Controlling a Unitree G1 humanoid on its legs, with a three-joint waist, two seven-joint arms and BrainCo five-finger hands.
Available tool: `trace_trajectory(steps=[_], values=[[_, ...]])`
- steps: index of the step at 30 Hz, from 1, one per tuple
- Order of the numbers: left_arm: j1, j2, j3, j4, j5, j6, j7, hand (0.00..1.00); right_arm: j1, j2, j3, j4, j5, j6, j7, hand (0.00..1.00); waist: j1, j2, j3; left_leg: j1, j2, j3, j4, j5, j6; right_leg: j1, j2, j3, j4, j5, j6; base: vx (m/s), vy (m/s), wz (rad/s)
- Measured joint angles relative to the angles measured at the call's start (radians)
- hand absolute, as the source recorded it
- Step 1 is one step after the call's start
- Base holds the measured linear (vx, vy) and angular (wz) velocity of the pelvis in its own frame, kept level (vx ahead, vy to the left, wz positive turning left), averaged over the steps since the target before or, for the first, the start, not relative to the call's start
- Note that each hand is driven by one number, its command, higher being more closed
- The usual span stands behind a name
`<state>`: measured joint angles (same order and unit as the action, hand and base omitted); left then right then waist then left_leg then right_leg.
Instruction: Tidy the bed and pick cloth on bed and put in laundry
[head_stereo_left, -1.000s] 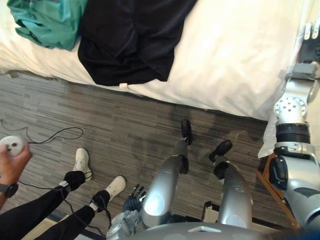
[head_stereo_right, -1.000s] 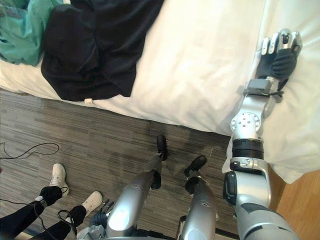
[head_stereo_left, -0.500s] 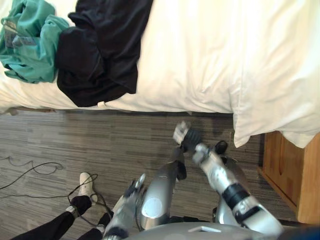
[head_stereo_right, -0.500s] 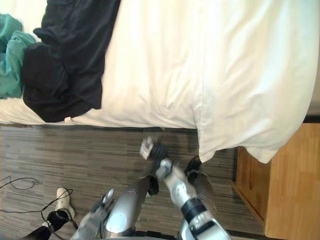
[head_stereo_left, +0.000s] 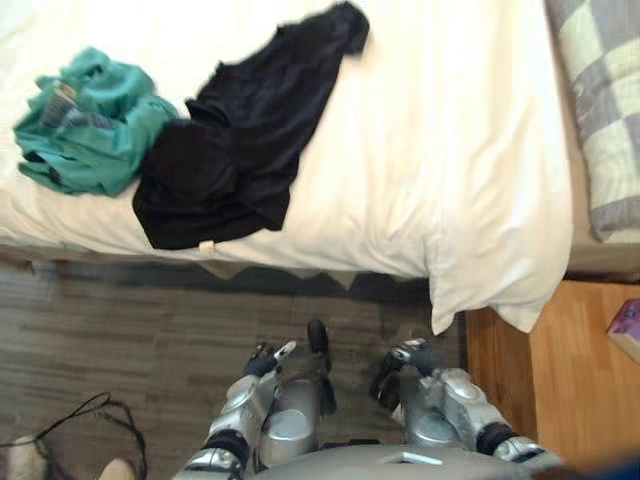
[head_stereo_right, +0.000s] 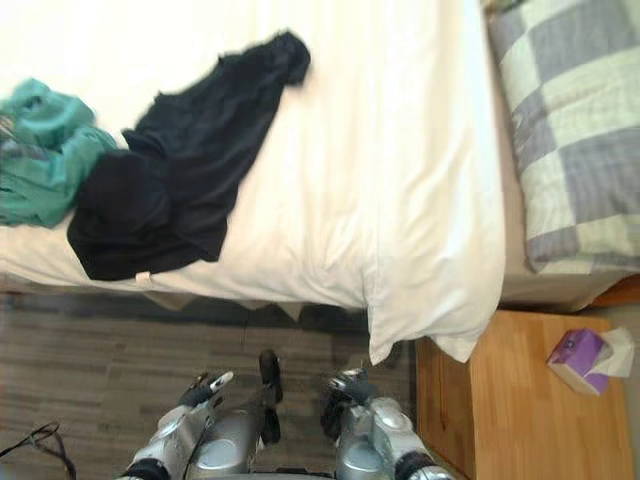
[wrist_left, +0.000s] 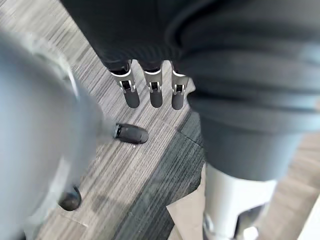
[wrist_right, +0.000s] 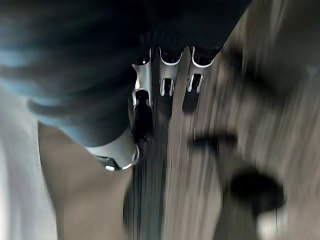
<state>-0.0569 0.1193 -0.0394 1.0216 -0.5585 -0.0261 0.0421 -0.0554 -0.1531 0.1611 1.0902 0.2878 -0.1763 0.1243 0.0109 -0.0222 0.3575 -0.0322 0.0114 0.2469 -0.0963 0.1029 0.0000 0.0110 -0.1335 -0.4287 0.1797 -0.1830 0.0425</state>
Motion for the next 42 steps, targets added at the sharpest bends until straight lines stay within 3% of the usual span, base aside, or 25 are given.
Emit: trace_trajectory(steps=[1,4,7,9,11,13,15,16,17,18,19,20,21,22,23,25,26,27,28,31,33,35,37,40,42], values=[[0.004,0.001,0.002,0.004,0.003,-0.001,0.018,0.00,0.022,-0.018,-0.037,0.010,0.000,0.010,-0.001,0.00,0.000,-0.004,-0.011,0.002,-0.001,0.002,0.039,-0.021,0.010,0.021,-0.012,-0.008,0.008,-0.015,0.004,0.04,0.014,0.35],[0.007,0.009,0.003,0.002,-0.023,-0.022,0.072,0.00,0.063,-0.025,-0.062,0.043,-0.020,0.041,-0.001,0.00,-0.011,-0.013,-0.031,-0.111,0.025,-0.006,0.270,-0.098,-0.028,0.051,-0.032,-0.080,0.021,-0.013,-0.001,0.03,-0.012,0.49],[0.029,0.005,0.043,0.014,-0.018,-0.046,0.089,0.00,0.100,-0.009,-0.163,0.044,-0.029,0.050,0.000,0.00,-0.011,-0.002,-0.041,-0.122,0.082,0.125,0.335,-0.183,0.014,0.056,-0.049,-0.112,0.060,-0.018,-0.011,0.01,0.064,0.17],[0.054,0.008,0.092,0.040,-0.011,-0.071,0.084,0.00,0.112,0.013,-0.240,0.031,-0.048,0.049,0.023,0.00,-0.021,-0.020,-0.038,-0.127,0.120,0.171,0.409,-0.199,0.015,0.057,-0.106,-0.109,0.095,-0.021,-0.003,0.03,0.141,-0.10],[0.080,0.009,0.131,0.039,-0.009,-0.112,0.070,0.00,0.139,0.030,-0.286,0.022,-0.058,0.049,0.033,0.00,-0.026,-0.038,-0.043,-0.137,0.190,0.168,0.455,-0.206,-0.004,0.060,-0.168,-0.109,0.106,-0.024,0.031,0.05,0.209,0.14],[0.094,0.003,0.131,0.039,-0.007,-0.160,0.056,0.00,0.150,0.021,-0.320,0.028,-0.096,0.050,0.034,0.00,-0.048,-0.028,-0.052,-0.164,0.298,0.106,0.432,-0.190,-0.052,0.075,-0.238,-0.112,0.103,-0.014,0.097,0.09,0.405,0.36],[0.113,0.000,0.127,0.039,0.000,-0.180,0.040,0.00,0.155,0.014,-0.346,0.041,-0.116,0.050,0.031,0.00,-0.051,-0.011,-0.062,-0.158,0.357,0.098,0.398,-0.179,-0.054,0.096,-0.290,-0.109,0.102,0.009,0.169,0.15,0.573,0.32],[0.115,-0.009,0.124,0.040,0.003,-0.186,0.029,0.00,0.167,0.016,-0.368,0.041,-0.116,0.047,0.021,0.00,-0.056,0.005,-0.075,-0.153,0.355,0.132,0.410,-0.069,-0.121,0.123,-0.325,-0.104,0.082,0.024,0.198,0.19,0.630,0.42],[0.112,0.006,0.122,0.040,0.004,-0.187,0.026,0.00,0.165,0.026,-0.382,0.045,-0.116,0.043,0.017,0.00,-0.056,-0.027,-0.079,-0.156,0.324,0.137,0.435,-0.098,-0.146,0.139,-0.357,-0.084,0.065,0.042,0.201,0.22,0.585,0.50],[0.111,0.032,0.115,0.039,0.011,-0.188,0.027,0.00,0.167,0.055,-0.392,0.053,-0.112,0.046,0.001,0.00,-0.053,-0.066,-0.100,-0.168,0.265,0.142,0.453,-0.129,-0.147,0.136,-0.379,-0.033,0.037,0.125,0.164,0.18,0.445,0.26],[0.112,0.034,0.113,0.042,0.010,-0.186,0.032,0.00,0.167,0.063,-0.397,0.054,-0.107,0.052,-0.014,0.00,-0.048,-0.069,-0.102,-0.167,0.256,0.142,0.463,-0.143,-0.141,0.134,-0.387,-0.027,0.036,0.185,0.134,0.26,0.598,0.21],[0.120,0.034,0.116,0.043,-0.012,-0.172,0.051,0.00,0.172,0.075,-0.417,0.049,-0.072,0.055,-0.028,0.00,-0.047,-0.057,-0.102,-0.141,0.245,0.157,0.464,-0.173,-0.116,0.129,-0.400,-0.020,0.054,0.319,0.056,0.21,0.475,-0.03],[0.129,0.035,0.119,0.043,-0.016,-0.160,0.051,0.00,0.171,0.077,-0.425,0.042,-0.062,0.062,-0.033,0.00,-0.045,-0.061,-0.107,-0.107,0.243,0.184,0.439,-0.181,-0.099,0.113,-0.416,-0.040,0.089,0.355,-0.029,0.22,0.430,-0.10],[0.135,0.037,0.121,0.042,-0.015,-0.154,0.050,0.00,0.171,0.076,-0.424,0.041,-0.059,0.066,-0.034,0.00,-0.044,-0.061,-0.107,-0.081,0.238,0.196,0.417,-0.181,-0.091,0.101,-0.419,-0.066,0.127,0.337,-0.049,0.23,0.247,-0.41],[0.155,0.037,0.123,0.043,0.007,-0.147,0.026,0.00,0.167,0.076,-0.410,0.044,-0.050,0.058,-0.010,0.00,-0.043,-0.053,-0.108,0.000,0.227,0.236,0.320,-0.157,-0.081,0.066,-0.366,-0.115,0.199,0.229,0.030,0.25,0.223,-0.50],[0.170,0.030,0.113,0.044,0.027,-0.131,-0.007,0.00,0.169,0.079,-0.369,0.038,-0.048,0.048,0.012,0.00,-0.053,-0.020,-0.118,0.053,0.228,0.260,0.225,-0.114,-0.079,0.024,-0.222,-0.119,0.191,0.141,0.075,0.19,0.132,-0.35],[0.158,0.012,0.108,0.044,0.025,-0.110,-0.041,0.00,0.169,0.060,-0.341,0.009,-0.039,0.042,0.030,0.00,-0.066,0.009,-0.117,0.061,0.223,0.265,0.162,-0.079,-0.076,0.001,-0.070,-0.099,0.089,0.086,0.060,0.12,0.038,-0.04],[0.150,0.006,0.100,0.043,0.023,-0.102,-0.046,0.00,0.170,0.059,-0.323,0.004,-0.038,0.042,0.030,0.00,-0.069,0.012,-0.117,0.058,0.213,0.267,0.146,-0.067,-0.074,-0.001,-0.017,-0.077,0.016,0.081,0.050,0.14,0.054,0.09],[0.124,-0.004,0.080,0.046,0.029,-0.084,-0.042,0.00,0.163,0.050,-0.295,-0.002,-0.035,0.038,0.031,0.00,-0.073,0.006,-0.118,0.042,0.179,0.266,0.115,-0.051,-0.073,0.012,0.026,-0.043,-0.096,0.084,-0.002,0.04,0.016,0.05],[0.054,-0.044,0.038,0.023,0.002,-0.068,-0.011,0.00,0.134,-0.001,-0.251,0.003,0.016,0.029,0.004,0.00,-0.084,0.068,-0.083,0.029,0.154,0.246,0.037,0.007,-0.071,-0.025,0.037,0.056,-0.085,0.077,-0.004,0.08,0.106,0.28],[0.028,-0.074,0.042,0.020,-0.012,-0.070,0.013,0.00,0.119,-0.009,-0.216,0.006,0.052,0.027,-0.022,0.00,-0.085,0.075,-0.082,0.021,0.143,0.242,0.009,0.045,-0.067,-0.035,0.029,0.026,-0.077,0.065,-0.008,0.06,0.002,0.44],[0.025,-0.101,0.038,-0.007,-0.024,-0.079,0.022,0.00,0.114,0.000,-0.208,0.006,0.067,0.030,-0.041,0.00,-0.082,0.056,-0.071,-0.007,0.151,0.231,0.085,0.025,-0.072,-0.008,0.015,-0.008,-0.074,0.055,-0.007,0.04,-0.015,0.59],[0.025,-0.100,0.042,-0.059,-0.055,-0.105,0.023,0.00,0.112,0.018,-0.205,0.000,0.079,0.039,-0.062,0.00,-0.068,0.020,-0.055,-0.065,0.191,0.233,0.293,-0.022,-0.072,0.053,0.000,-0.028,-0.088,0.056,-0.008,0.02,-0.041,0.40],[0.051,-0.099,0.049,-0.064,-0.049,-0.118,0.008,0.00,0.112,0.023,-0.207,-0.036,0.083,0.050,-0.065,0.00,-0.048,0.032,-0.078,-0.010,0.194,0.238,0.242,-0.050,-0.071,0.063,0.008,0.006,-0.097,0.058,-0.005,0.03,0.033,-0.32],[0.059,-0.088,0.050,-0.048,-0.046,-0.118,-0.002,0.00,0.110,0.034,-0.234,-0.056,0.082,0.052,-0.054,0.00,-0.056,0.036,-0.082,0.018,0.188,0.237,0.174,-0.050,-0.072,0.059,0.021,0.030,-0.116,0.065,-0.002,0.02,0.068,-0.27]])
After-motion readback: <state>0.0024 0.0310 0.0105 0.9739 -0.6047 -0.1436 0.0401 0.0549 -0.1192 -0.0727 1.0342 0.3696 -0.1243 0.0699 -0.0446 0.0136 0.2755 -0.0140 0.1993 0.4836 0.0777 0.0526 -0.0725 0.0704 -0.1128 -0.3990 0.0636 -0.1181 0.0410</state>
